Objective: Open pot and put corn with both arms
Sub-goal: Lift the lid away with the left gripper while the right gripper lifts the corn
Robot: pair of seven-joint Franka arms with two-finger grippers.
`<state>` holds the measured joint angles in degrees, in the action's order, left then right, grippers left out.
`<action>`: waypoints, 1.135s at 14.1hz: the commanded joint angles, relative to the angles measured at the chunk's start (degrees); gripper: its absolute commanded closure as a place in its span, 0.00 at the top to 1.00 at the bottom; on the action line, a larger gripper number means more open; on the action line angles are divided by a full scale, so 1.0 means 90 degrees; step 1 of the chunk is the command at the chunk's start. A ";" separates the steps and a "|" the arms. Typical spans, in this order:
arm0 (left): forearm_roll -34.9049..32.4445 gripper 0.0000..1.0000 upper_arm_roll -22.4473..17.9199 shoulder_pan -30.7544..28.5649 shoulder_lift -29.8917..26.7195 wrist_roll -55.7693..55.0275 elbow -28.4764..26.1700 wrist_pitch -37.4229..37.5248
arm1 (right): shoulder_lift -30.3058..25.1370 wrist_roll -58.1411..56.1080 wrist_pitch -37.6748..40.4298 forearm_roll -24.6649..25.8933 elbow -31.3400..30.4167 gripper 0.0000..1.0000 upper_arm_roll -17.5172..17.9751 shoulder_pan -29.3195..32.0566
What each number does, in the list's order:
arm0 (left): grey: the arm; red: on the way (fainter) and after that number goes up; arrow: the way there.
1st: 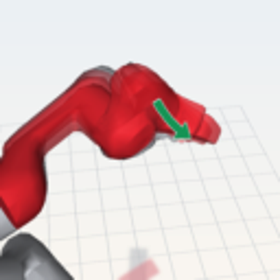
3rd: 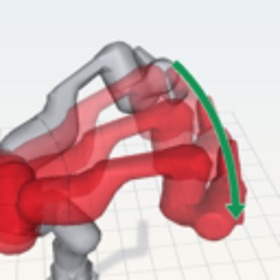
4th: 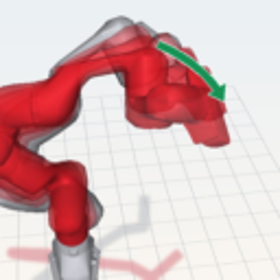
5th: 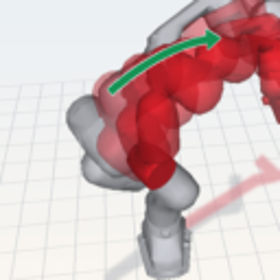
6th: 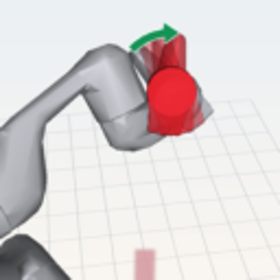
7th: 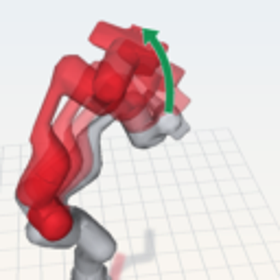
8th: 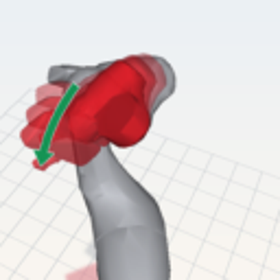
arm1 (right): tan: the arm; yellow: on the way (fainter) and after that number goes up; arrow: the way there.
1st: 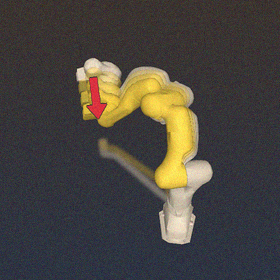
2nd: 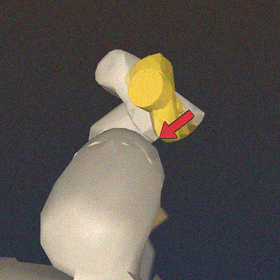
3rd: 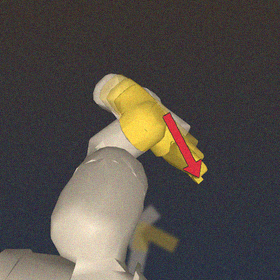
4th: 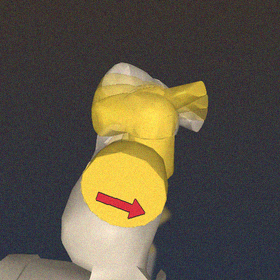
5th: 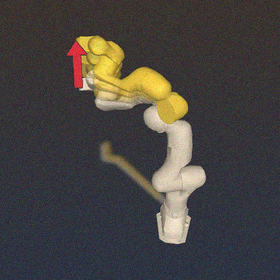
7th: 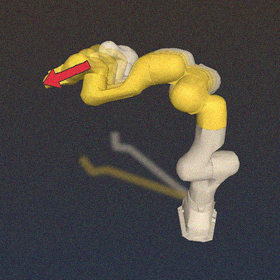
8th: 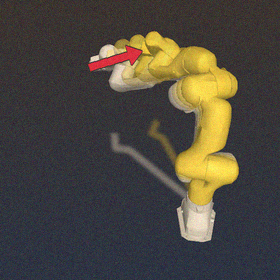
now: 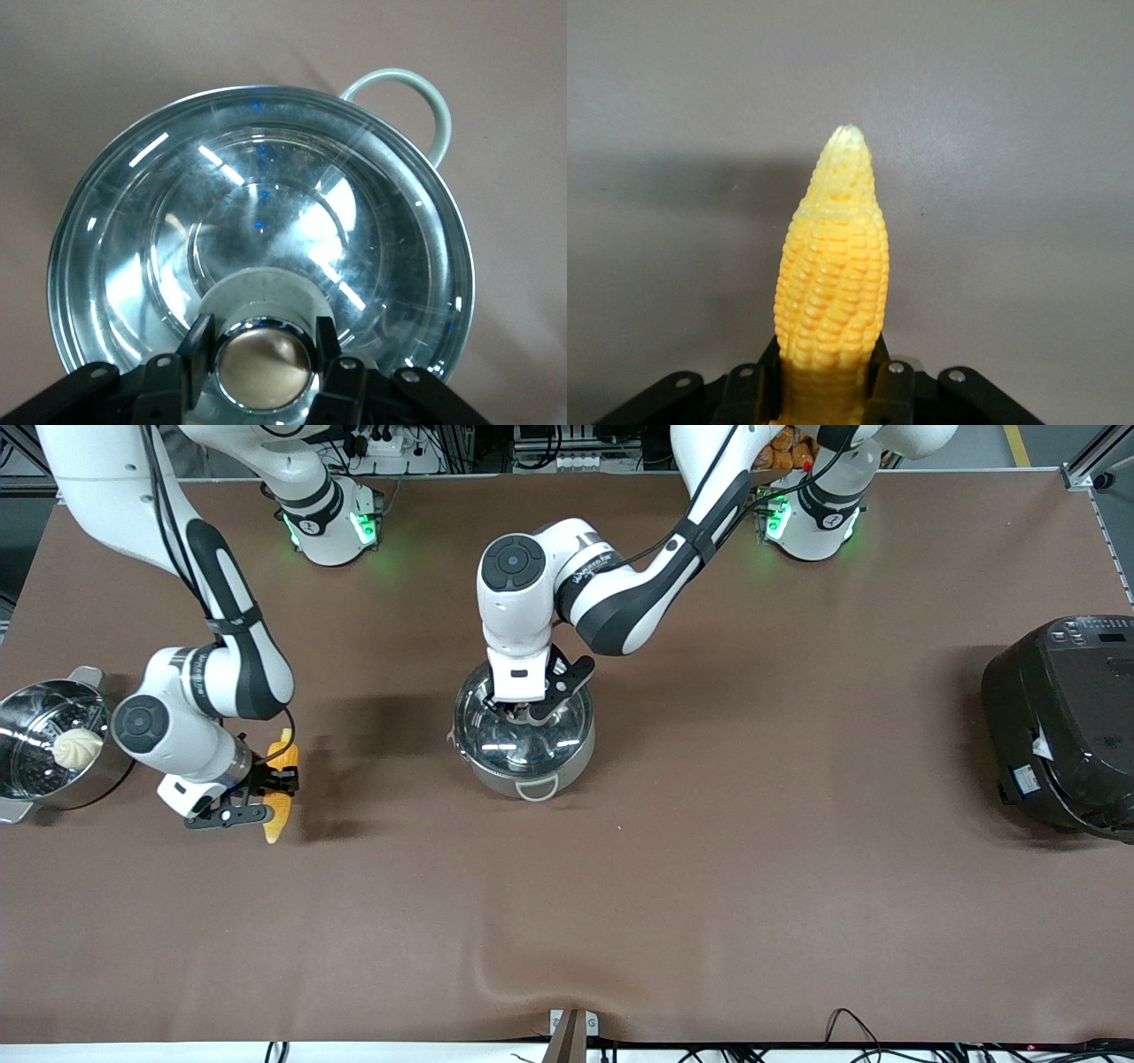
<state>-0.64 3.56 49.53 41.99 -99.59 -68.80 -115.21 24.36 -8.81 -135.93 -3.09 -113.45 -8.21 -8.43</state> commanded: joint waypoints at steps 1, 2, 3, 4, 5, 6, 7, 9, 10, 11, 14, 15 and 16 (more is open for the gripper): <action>0.0090 0.00 -0.0073 -0.0044 -0.0523 0.0438 0.0066 0.0738 | -0.0128 -0.0047 0.0765 -0.0067 0.0455 0.30 0.0063 0.0077; 0.0090 0.00 -0.0083 -0.0112 -0.0718 0.0885 0.0057 0.1098 | -0.0186 -0.0018 0.1038 -0.0067 0.0631 0.30 0.0053 0.0058; 0.0100 0.00 -0.0083 -0.0267 -0.0885 0.1363 0.0057 0.1440 | -0.0235 0.0069 0.1312 -0.0067 0.0826 0.30 0.0053 0.0038; 0.0119 0.00 -0.0083 -0.0433 -0.1099 0.1832 0.0057 0.1695 | -0.0255 0.0167 0.1662 -0.0067 0.1079 0.30 0.0063 0.0019; 0.0158 0.00 -0.0083 -0.0667 -0.1343 0.2214 0.0028 0.1775 | -0.0265 0.0303 0.2024 -0.0067 0.1333 0.30 0.0063 -0.0020; 0.0158 0.00 -0.0083 -0.0921 -0.1539 0.2488 -0.0069 0.1930 | -0.0275 0.0421 0.2404 -0.0067 0.1616 0.30 0.0073 -0.0079; 0.0168 0.00 -0.0063 -0.1223 -0.1686 0.2878 -0.0099 0.2106 | -0.0294 0.0538 0.2833 -0.0067 0.1928 0.30 0.0082 -0.0156; 0.0294 0.00 -0.0034 -0.1945 -0.1843 0.3766 -0.0138 0.2515 | -0.0363 0.1054 0.3635 -0.0067 0.2544 0.30 0.0170 -0.0371; 0.0508 0.00 -0.0024 -0.2355 -0.1892 0.4205 -0.0187 0.2595 | -0.0363 0.1414 0.3967 -0.0067 0.2798 0.30 0.0335 -0.0401; 0.0742 0.00 -0.0024 -0.2784 -0.1999 0.4674 -0.0323 0.2644 | -0.0373 0.1766 0.4174 -0.0067 0.2974 0.30 0.0588 -0.0392; 0.0852 0.00 -0.0034 -0.3568 -0.2389 0.6013 -0.1307 0.2489 | -0.0411 0.3044 0.4254 -0.0057 0.3074 0.31 0.1339 -0.0392; 0.0823 0.00 -0.0034 -0.3792 -0.2516 0.6277 -0.1726 0.2247 | -0.0450 0.3503 0.4254 -0.0047 0.3074 0.31 0.1594 -0.0392; 0.0823 0.00 -0.0034 -0.4036 -0.2711 0.6647 -0.2262 0.1857 | -0.0451 0.3972 0.4254 -0.0047 0.3074 0.31 0.1819 -0.0401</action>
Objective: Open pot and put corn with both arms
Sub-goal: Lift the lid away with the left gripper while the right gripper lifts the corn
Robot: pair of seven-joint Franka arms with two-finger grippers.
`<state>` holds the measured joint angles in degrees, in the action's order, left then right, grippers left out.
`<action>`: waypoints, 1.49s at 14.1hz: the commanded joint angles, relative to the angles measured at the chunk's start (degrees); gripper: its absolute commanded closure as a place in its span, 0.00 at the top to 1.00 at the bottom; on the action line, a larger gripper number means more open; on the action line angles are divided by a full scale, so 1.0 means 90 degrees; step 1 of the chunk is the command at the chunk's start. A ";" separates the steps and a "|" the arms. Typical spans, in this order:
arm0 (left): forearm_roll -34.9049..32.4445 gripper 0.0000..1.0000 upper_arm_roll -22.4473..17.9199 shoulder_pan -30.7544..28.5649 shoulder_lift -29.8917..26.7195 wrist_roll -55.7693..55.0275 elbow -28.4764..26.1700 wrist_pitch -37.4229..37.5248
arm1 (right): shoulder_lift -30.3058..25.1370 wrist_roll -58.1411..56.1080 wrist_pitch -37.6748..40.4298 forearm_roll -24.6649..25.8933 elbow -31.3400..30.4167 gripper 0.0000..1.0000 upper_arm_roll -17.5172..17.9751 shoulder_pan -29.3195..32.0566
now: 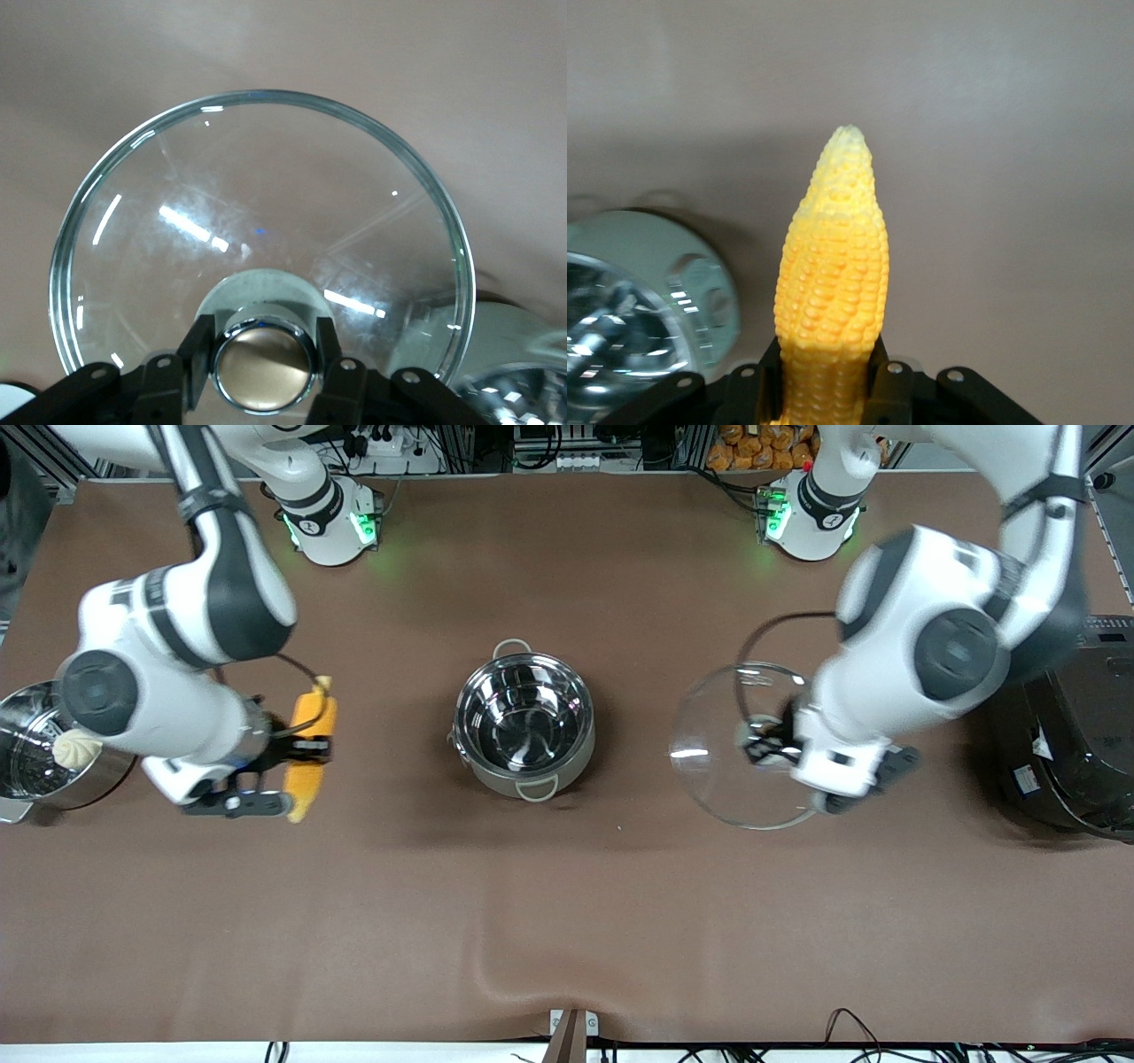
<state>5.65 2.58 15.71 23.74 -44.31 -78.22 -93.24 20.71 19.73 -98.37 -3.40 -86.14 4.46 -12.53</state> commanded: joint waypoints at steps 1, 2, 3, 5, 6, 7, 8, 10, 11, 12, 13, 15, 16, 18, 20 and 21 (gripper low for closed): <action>0.0124 0.00 0.0074 -0.0455 -0.0916 0.0925 -0.1869 -0.1119 | -0.0046 0.1192 0.0051 0.0026 0.0049 0.31 0.0722 0.0045; 0.0124 0.00 0.0074 -0.0592 -0.1170 0.1325 -0.2533 -0.1714 | -0.0046 0.1622 0.0002 0.0094 0.0079 0.31 0.1035 0.0045; 0.0095 0.00 0.0065 -0.0632 -0.1337 0.1581 -0.3139 -0.2232 | -0.0046 0.2032 -0.0027 0.0124 0.0137 0.31 0.1289 0.0045; -0.0138 0.00 0.0045 -0.0709 -0.1495 0.1797 -0.3971 -0.2986 | -0.0007 0.2493 -0.0164 0.0376 0.0137 0.31 0.1564 -0.0071; -0.0430 0.00 0.0064 -0.0846 -0.1495 0.1885 -0.4323 -0.3366 | 0.0013 0.2640 -0.0164 0.0484 0.0128 0.31 0.1575 -0.0237; -0.0597 0.00 0.0064 -0.0953 -0.1495 0.1905 -0.4665 -0.3786 | 0.0042 0.2864 -0.0212 0.0640 0.0128 0.31 0.1575 -0.0441; -0.0638 0.00 0.0064 -0.1022 -0.1495 0.1944 -0.4988 -0.4196 | 0.0062 0.3175 -0.0339 0.0845 0.0099 0.31 0.1575 -0.0647; -0.0638 0.00 0.0064 -0.1081 -0.1456 0.2091 -0.5419 -0.4735 | 0.0169 0.3597 -0.0573 0.1061 0.0059 0.31 0.1575 -0.0979; -0.0638 0.00 0.0074 -0.1255 -0.1408 0.2139 -0.5595 -0.5047 | 0.0160 0.3666 -0.0748 0.1062 -0.0115 0.31 0.1575 -0.1097; -0.0638 0.00 0.0084 -0.1325 -0.1320 0.2159 -0.5761 -0.5321 | 0.0130 0.3822 -0.1050 0.1071 -0.0378 0.31 0.1575 -0.1194; -0.0638 0.00 0.0084 -0.1325 -0.1300 0.2160 -0.5917 -0.5555 | 0.0130 0.3920 -0.1343 0.1081 -0.0603 0.31 0.1575 -0.1282; -0.0638 0.00 0.0094 -0.1325 -0.1222 0.2160 -0.6016 -0.5684 | 0.0130 0.3921 -0.1987 0.1188 -0.1110 0.31 0.1575 -0.1449; -0.0638 0.00 0.0094 -0.1335 -0.1212 0.2169 -0.6055 -0.5810 | 0.0130 0.3930 -0.2213 0.1247 -0.1296 0.31 0.1575 -0.1469; -0.0638 0.00 0.0094 -0.1335 -0.1115 0.2160 -0.6192 -0.6064 | 0.0188 0.4086 -0.2322 0.1325 -0.1376 0.31 0.1575 -0.1566; -0.0638 0.11 0.0094 -0.1335 -0.1075 0.2160 -0.6212 -0.6085 | 0.0296 0.4417 -0.2497 0.1588 -0.1376 0.31 0.1575 -0.1741; -0.0638 0.39 0.0094 -0.1335 -0.1065 0.2160 -0.6192 -0.6085 | 0.0383 0.4515 -0.2643 0.1618 -0.1386 0.32 0.1575 -0.1791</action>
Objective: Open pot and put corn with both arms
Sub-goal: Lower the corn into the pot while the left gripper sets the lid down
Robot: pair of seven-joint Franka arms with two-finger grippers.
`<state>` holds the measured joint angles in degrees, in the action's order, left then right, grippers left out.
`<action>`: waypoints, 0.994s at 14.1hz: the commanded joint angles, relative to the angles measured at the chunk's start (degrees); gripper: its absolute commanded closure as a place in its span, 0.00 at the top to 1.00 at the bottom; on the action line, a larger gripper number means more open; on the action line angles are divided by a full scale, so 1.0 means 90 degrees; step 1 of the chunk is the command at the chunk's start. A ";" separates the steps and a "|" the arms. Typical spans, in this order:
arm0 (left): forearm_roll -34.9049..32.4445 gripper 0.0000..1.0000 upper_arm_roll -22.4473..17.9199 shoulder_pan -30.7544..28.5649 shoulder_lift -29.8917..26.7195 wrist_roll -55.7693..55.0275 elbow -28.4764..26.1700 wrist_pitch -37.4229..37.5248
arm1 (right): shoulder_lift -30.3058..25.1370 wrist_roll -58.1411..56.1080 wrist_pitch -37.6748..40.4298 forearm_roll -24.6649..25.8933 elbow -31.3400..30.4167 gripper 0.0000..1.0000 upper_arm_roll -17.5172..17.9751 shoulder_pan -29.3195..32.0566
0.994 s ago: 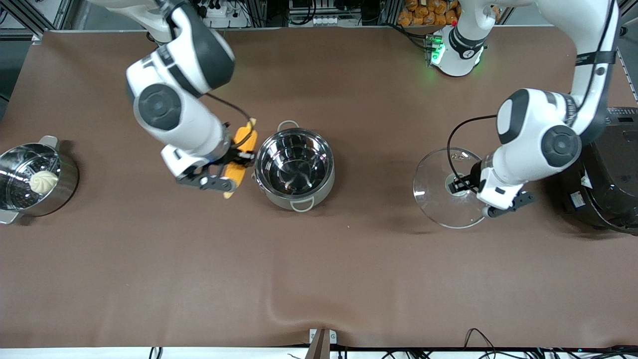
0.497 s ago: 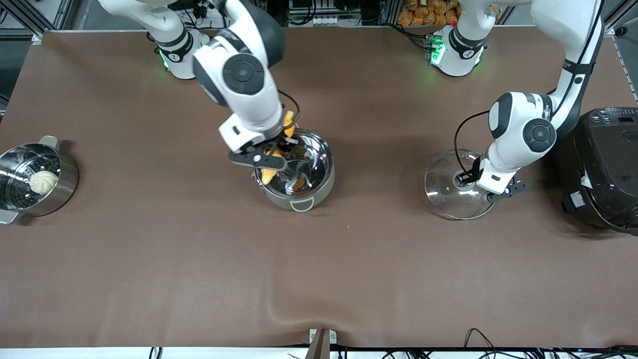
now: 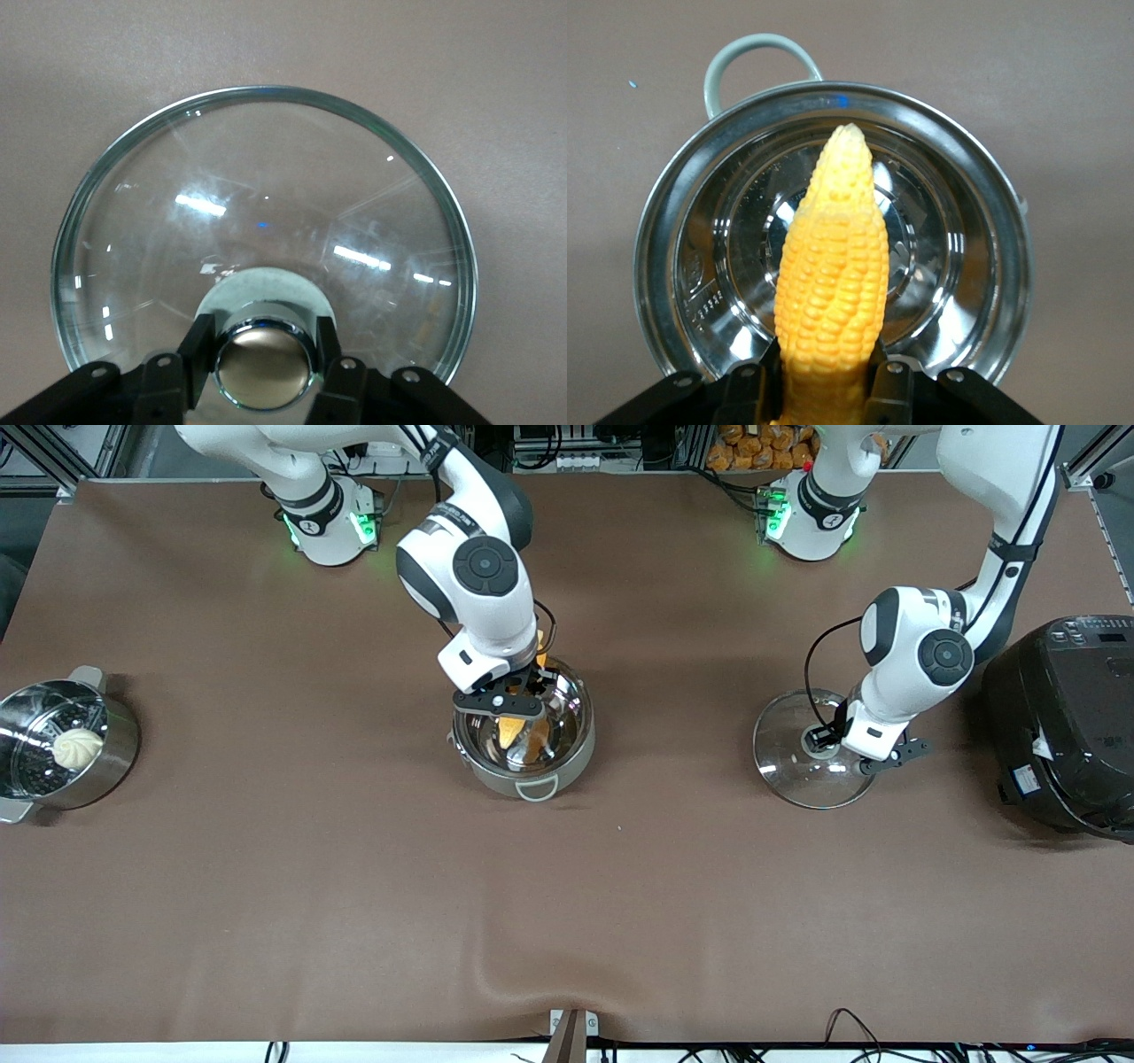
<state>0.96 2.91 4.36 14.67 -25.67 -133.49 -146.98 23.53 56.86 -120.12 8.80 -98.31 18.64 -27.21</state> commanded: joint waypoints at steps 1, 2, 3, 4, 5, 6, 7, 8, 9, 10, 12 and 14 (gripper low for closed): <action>-0.0116 0.75 0.0058 -0.0074 -0.0049 0.0088 -0.0012 -0.0104 | 0.0110 0.0401 -0.0276 0.0263 -0.0034 0.33 -0.0020 -0.0170; -0.0116 1.00 0.0058 -0.0074 -0.0049 0.0079 0.0008 -0.0104 | 0.0120 0.0401 -0.0296 0.0263 -0.0034 0.33 -0.0040 -0.0151; -0.0116 1.00 0.0048 -0.0074 -0.0126 0.0088 0.0066 -0.0085 | 0.0159 0.0392 -0.0296 0.0263 -0.0025 0.33 -0.0050 -0.0112; -0.0116 1.00 0.0048 -0.0074 -0.0194 0.0050 0.0241 -0.0036 | 0.0217 0.0392 -0.0325 0.0282 -0.0024 0.33 -0.0059 -0.0092; -0.0116 1.00 0.0028 -0.0103 -0.0272 0.0069 0.0407 0.0148 | 0.0315 0.0392 -0.0470 0.0282 -0.0034 0.33 -0.0069 -0.0121; -0.0116 1.00 0.0028 -0.0133 -0.0350 0.0088 0.0602 0.0362 | 0.0403 0.0411 -0.0597 0.0340 -0.0054 0.33 -0.0079 -0.0170; -0.0116 1.00 0.0028 -0.0143 -0.0438 0.0098 0.0836 0.0587 | 0.0442 0.0411 -0.0686 0.0399 -0.0083 0.34 -0.0108 -0.0170; -0.0116 1.00 0.0019 -0.0152 -0.0487 0.0088 0.1138 0.0879 | 0.0452 0.0411 -0.0696 0.0409 -0.0102 0.35 -0.0195 -0.0180; -0.0116 1.00 0.0009 -0.0172 -0.0498 0.0088 0.1518 0.1288 | 0.0462 0.0402 -0.0706 0.0409 -0.0112 0.35 -0.0235 -0.0180; -0.0126 1.00 0.0009 -0.0182 -0.0459 0.0088 0.2005 0.1863 | 0.0520 0.0401 -0.0706 0.0419 -0.0112 0.40 -0.0245 -0.0170; -0.0165 1.00 -0.0001 -0.0269 -0.0323 0.0098 0.3079 0.3258 | 0.0569 0.0411 -0.0822 0.0448 -0.0112 0.77 -0.0264 -0.0180; -0.0204 1.00 0.0019 -0.0406 -0.0370 0.0234 0.3707 0.4024 | 0.0560 0.0411 -0.0843 0.0448 -0.0103 0.92 -0.0420 -0.0170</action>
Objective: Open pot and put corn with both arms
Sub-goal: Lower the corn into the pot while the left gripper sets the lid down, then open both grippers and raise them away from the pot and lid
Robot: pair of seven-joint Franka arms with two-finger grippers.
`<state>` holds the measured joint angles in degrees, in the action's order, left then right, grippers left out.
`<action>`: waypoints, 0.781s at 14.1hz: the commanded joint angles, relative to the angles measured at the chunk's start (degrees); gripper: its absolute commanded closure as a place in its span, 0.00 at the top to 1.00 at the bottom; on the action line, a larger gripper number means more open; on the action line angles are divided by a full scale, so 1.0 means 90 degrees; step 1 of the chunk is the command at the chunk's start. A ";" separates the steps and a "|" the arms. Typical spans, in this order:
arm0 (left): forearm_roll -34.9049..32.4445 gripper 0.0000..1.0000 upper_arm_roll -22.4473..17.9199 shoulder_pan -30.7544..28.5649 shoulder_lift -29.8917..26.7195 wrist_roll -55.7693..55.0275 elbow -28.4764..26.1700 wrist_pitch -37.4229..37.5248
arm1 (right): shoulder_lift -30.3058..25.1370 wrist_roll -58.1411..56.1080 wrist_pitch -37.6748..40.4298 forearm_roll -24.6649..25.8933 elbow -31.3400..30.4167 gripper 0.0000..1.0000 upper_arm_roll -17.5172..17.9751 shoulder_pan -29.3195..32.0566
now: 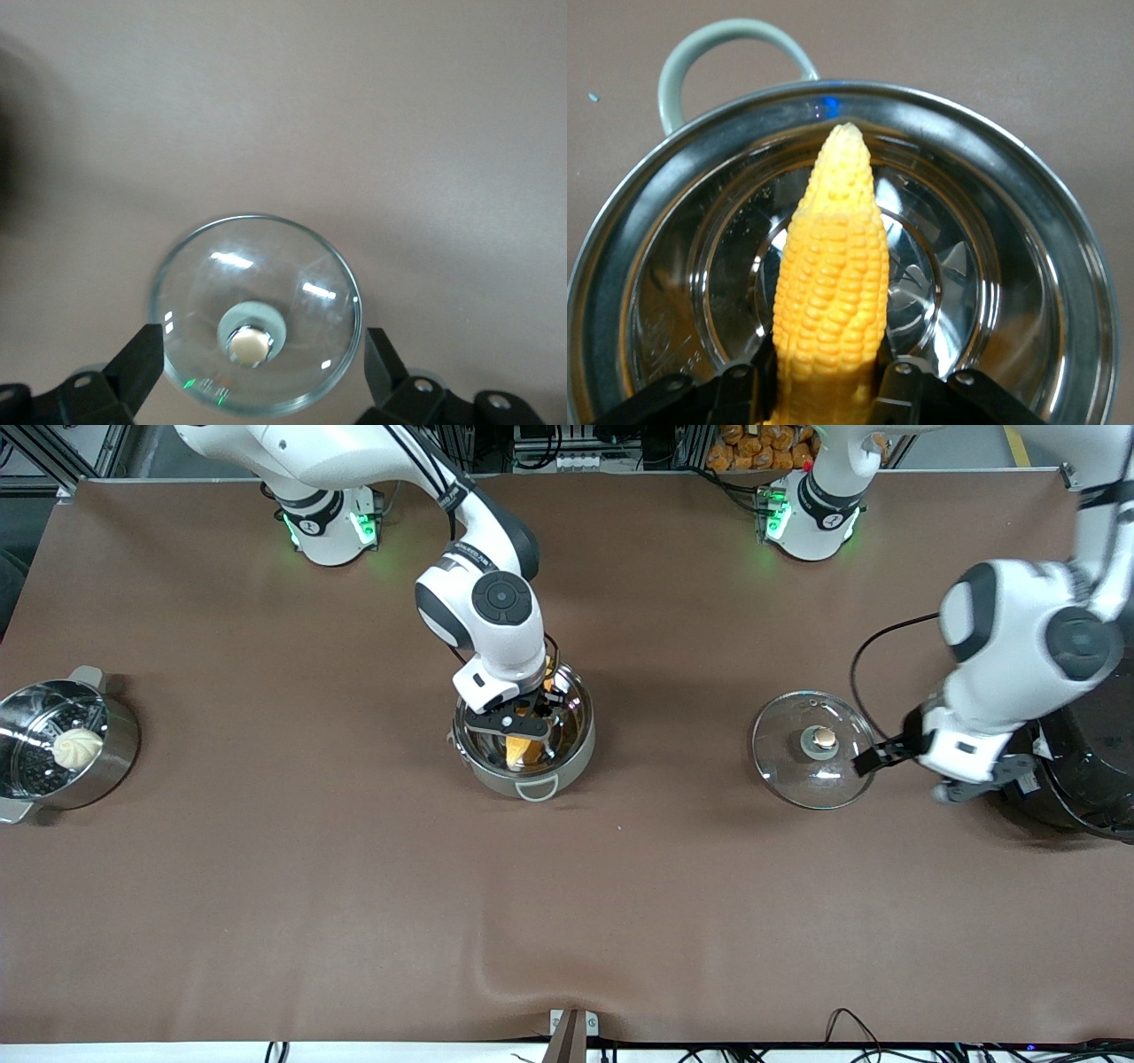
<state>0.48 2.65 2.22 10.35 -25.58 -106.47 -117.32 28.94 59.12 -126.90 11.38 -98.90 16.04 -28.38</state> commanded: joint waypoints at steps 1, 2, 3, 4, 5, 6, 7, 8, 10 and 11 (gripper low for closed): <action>-0.0151 1.00 0.0048 -0.0168 0.0003 0.0418 0.0862 0.0924 | -0.0051 0.0160 -0.0090 0.0161 -0.0017 1.00 -0.0152 -0.0030; -0.0151 1.00 0.0038 -0.0168 -0.0105 0.0614 0.1047 0.1206 | -0.0061 0.0160 -0.0090 0.0161 0.0003 1.00 -0.0152 -0.0020; -0.0151 1.00 0.0038 -0.0178 -0.0173 0.0761 0.1281 0.1547 | -0.0061 0.0160 -0.0090 0.0151 0.0032 1.00 -0.0152 -0.0020; -0.0151 1.00 0.0038 -0.0178 -0.0203 0.0888 0.1583 0.1889 | -0.0080 0.0169 -0.0090 0.0084 0.0051 1.00 -0.0161 -0.0020; -0.0151 1.00 0.0057 -0.0168 -0.0203 0.0966 0.1876 0.2231 | -0.0119 0.0160 -0.0070 0.0035 0.0119 1.00 -0.0162 0.0028; -0.0151 1.00 0.0077 -0.0168 -0.0252 0.1035 0.2092 0.2602 | -0.0178 0.0102 -0.0051 -0.0024 0.0178 1.00 -0.0162 0.0106; -0.0141 1.00 0.0067 -0.0178 -0.0387 0.1152 0.2132 0.2818 | -0.0314 0.0082 -0.0002 -0.0189 0.0256 1.00 -0.0162 0.0213; -0.0131 1.00 0.0048 -0.0178 -0.0543 0.1385 0.2114 0.2888 | -0.0479 0.0053 0.0027 -0.0452 0.0257 1.00 -0.0162 0.0350; -0.0092 1.00 0.0048 -0.0226 -0.0730 0.1698 0.2123 0.3083 | -0.0773 -0.0006 0.0358 -0.0727 0.0383 1.00 -0.0162 0.0633; -0.0063 1.00 0.0058 -0.0266 -0.0798 0.1729 0.2113 0.3132 | -0.0919 -0.0267 0.0640 -0.0728 0.0480 1.00 -0.0162 0.0741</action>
<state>0.30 2.77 0.82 4.89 -12.33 -87.28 -90.91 24.47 58.90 -125.00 6.65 -94.74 14.03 -24.17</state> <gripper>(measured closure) 0.000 0.000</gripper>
